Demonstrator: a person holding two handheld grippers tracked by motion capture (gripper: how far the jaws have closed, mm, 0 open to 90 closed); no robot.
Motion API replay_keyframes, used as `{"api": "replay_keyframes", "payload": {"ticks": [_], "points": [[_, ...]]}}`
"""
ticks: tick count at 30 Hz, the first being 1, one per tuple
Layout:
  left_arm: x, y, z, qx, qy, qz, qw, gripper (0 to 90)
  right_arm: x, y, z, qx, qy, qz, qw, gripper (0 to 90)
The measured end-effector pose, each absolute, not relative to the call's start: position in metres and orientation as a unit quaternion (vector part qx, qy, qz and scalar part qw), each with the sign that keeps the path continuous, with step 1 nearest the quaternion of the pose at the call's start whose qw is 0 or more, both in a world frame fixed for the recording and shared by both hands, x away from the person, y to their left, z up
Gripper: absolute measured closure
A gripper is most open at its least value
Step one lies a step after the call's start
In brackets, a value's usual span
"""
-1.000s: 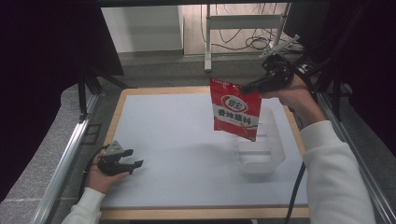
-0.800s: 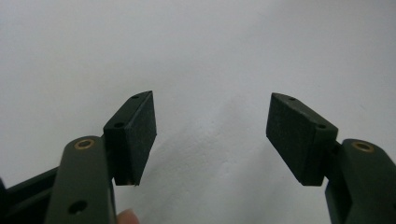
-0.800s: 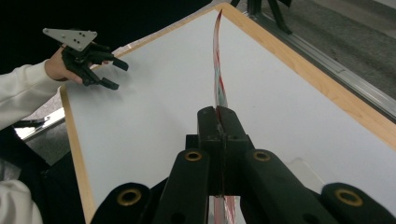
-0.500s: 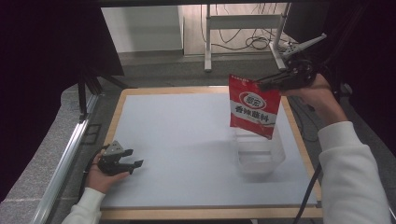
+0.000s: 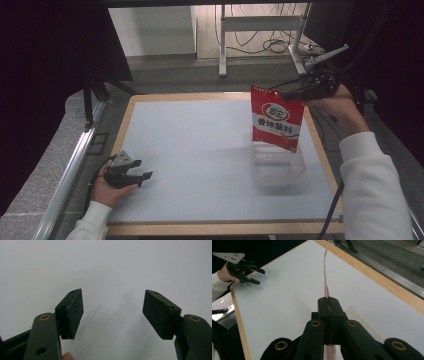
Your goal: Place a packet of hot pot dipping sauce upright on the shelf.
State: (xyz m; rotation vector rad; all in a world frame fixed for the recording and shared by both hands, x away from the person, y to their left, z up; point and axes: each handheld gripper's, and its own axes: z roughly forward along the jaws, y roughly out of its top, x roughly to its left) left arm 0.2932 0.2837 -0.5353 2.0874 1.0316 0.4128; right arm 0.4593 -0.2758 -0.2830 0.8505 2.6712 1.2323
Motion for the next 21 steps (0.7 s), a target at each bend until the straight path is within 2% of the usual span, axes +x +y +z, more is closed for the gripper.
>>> {"api": "replay_keyframes", "payload": {"ticks": [21], "points": [[0.292,0.283,-0.534,0.82,0.399,0.159,0.379,32.8,0.46,-0.296,-0.331,0.299,0.861,0.41,0.045,88.9]]}}
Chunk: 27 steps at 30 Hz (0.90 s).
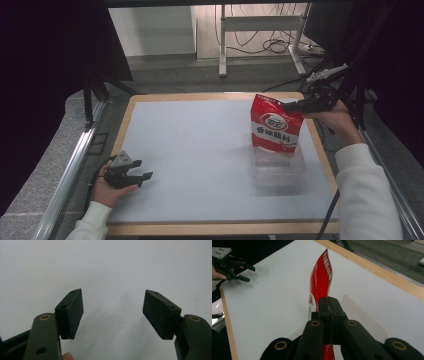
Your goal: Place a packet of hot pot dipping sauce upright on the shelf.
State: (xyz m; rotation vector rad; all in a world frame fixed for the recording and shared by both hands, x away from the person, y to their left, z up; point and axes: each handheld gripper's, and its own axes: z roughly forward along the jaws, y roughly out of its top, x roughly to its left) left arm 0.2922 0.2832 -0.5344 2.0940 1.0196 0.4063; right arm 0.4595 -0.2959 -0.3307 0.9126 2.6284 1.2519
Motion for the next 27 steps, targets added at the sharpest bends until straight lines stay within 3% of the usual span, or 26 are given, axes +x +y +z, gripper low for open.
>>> {"api": "replay_keyframes", "payload": {"ticks": [7,11,12,13,14,15,19,23,27], "points": [[0.293,0.283,-0.534,0.82,0.398,0.158,0.38,32.7,0.456,-0.299,-0.334,0.303,0.853,0.422,0.054,84.9],[0.293,0.284,-0.534,0.818,0.399,0.157,0.384,32.7,0.446,-0.284,-0.318,0.286,0.858,0.418,0.079,68.7],[0.293,0.284,-0.534,0.818,0.399,0.157,0.384,32.7,0.446,-0.284,-0.318,0.286,0.858,0.418,0.079,68.7],[0.294,0.284,-0.534,0.818,0.399,0.155,0.386,32.7,0.441,-0.277,-0.312,0.28,0.86,0.417,0.088,60.0],[0.294,0.284,-0.534,0.818,0.399,0.155,0.386,32.7,0.441,-0.277,-0.312,0.28,0.86,0.417,0.088,60.0],[0.295,0.284,-0.535,0.817,0.399,0.155,0.387,32.7,0.436,-0.268,-0.305,0.273,0.861,0.415,0.107,52.4],[0.296,0.283,-0.535,0.819,0.396,0.153,0.386,32.7,0.423,-0.251,-0.294,0.268,0.858,0.416,0.136,42.2],[0.297,0.281,-0.532,0.819,0.392,0.154,0.39,32.7,0.41,-0.23,-0.281,0.258,0.849,0.434,0.154,38.9],[0.299,0.278,-0.526,0.816,0.386,0.158,0.399,32.7,0.397,-0.206,-0.277,0.239,0.845,0.457,0.139,38.1]]}}
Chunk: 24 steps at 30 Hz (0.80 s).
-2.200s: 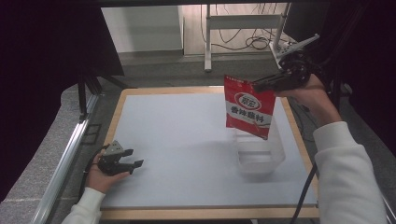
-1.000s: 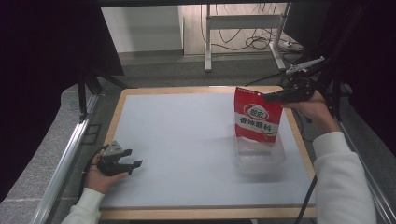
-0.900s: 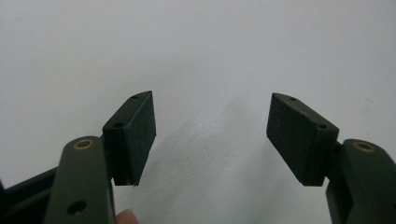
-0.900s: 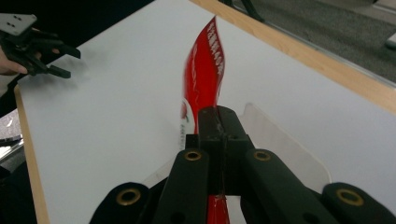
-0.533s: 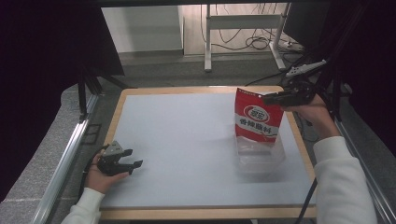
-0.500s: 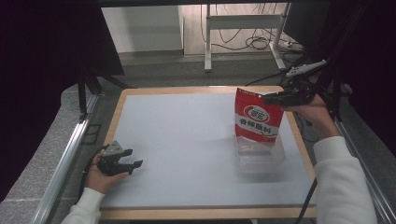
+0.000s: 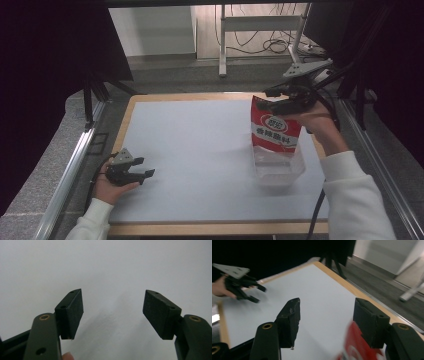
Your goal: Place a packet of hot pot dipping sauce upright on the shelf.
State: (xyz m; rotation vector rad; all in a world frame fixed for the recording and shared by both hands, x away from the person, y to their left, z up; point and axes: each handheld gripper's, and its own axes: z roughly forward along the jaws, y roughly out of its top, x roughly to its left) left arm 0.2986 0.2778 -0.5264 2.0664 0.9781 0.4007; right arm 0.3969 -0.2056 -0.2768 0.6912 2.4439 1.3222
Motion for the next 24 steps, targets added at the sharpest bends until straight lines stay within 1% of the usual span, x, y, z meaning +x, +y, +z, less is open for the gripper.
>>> {"api": "replay_keyframes", "payload": {"ticks": [3,5,7,11,12,13,15,16,17,18,19,22,23,24], "points": [[0.298,0.276,-0.526,0.819,0.382,0.158,0.398,32.6,0.388,-0.182,-0.286,0.227,0.844,0.472,0.113,37.1],[0.298,0.276,-0.526,0.82,0.382,0.158,0.396,32.6,0.387,-0.176,-0.29,0.225,0.845,0.473,0.108,36.8],[0.298,0.276,-0.527,0.819,0.382,0.157,0.398,32.6,0.382,-0.154,-0.307,0.217,0.848,0.477,0.083,35.9],[0.299,0.276,-0.529,0.818,0.386,0.156,0.398,32.6,0.376,-0.127,-0.33,0.201,0.851,0.482,0.054,35.1],[0.299,0.276,-0.529,0.818,0.386,0.156,0.398,32.6,0.376,-0.127,-0.33,0.201,0.851,0.482,0.054,35.1],[0.299,0.277,-0.529,0.819,0.385,0.157,0.396,32.6,0.374,-0.117,-0.341,0.197,0.853,0.482,0.042,34.6],[0.299,0.277,-0.529,0.819,0.386,0.156,0.395,32.6,0.373,-0.113,-0.347,0.195,0.853,0.482,0.036,34.4],[0.299,0.277,-0.529,0.819,0.385,0.157,0.394,32.6,0.371,-0.104,-0.36,0.194,0.855,0.48,0.025,34.2],[0.299,0.277,-0.529,0.819,0.385,0.157,0.394,32.6,0.371,-0.104,-0.36,0.194,0.855,0.48,0.025,34.2],[0.299,0.276,-0.529,0.819,0.385,0.157,0.394,32.6,0.369,-0.097,-0.375,0.195,0.856,0.479,0.013,33.9],[0.299,0.276,-0.529,0.819,0.385,0.157,0.394,32.6,0.369,-0.097,-0.375,0.195,0.856,0.479,0.013,33.9],[0.298,0.276,-0.529,0.819,0.386,0.157,0.395,32.6,0.365,-0.082,-0.407,0.202,0.863,0.463,-0.009,33.7],[0.298,0.276,-0.529,0.819,0.386,0.157,0.395,32.5,0.365,-0.082,-0.407,0.202,0.863,0.463,-0.009,33.7],[0.297,0.276,-0.53,0.819,0.386,0.156,0.395,32.6,0.362,-0.074,-0.424,0.207,0.868,0.45,-0.014,33.7]]}}
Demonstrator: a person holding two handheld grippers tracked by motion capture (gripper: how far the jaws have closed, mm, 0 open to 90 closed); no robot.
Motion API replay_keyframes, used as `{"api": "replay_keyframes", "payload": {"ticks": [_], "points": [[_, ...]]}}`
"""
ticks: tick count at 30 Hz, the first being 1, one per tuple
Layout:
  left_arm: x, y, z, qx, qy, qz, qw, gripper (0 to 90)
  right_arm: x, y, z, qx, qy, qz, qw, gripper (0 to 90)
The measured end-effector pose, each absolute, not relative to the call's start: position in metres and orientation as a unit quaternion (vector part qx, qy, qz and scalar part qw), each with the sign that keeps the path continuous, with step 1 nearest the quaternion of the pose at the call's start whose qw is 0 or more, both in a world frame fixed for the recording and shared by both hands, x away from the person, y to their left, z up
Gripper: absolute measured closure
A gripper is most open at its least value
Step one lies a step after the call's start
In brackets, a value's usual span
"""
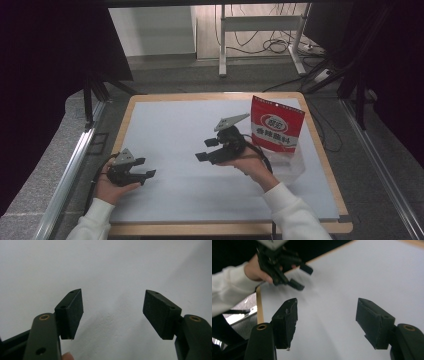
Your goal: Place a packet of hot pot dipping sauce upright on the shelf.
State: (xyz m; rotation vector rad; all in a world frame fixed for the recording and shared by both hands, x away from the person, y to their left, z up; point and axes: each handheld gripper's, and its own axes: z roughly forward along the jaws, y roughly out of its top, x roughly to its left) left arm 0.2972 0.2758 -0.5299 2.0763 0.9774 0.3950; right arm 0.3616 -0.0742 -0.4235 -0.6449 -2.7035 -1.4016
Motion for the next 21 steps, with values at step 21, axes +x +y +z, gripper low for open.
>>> {"api": "replay_keyframes", "payload": {"ticks": [21], "points": [[0.279,0.278,-0.53,0.81,0.397,0.173,0.396,32.5,0.355,-0.057,-0.474,-0.232,-0.885,-0.403,0.023,30.0]]}}
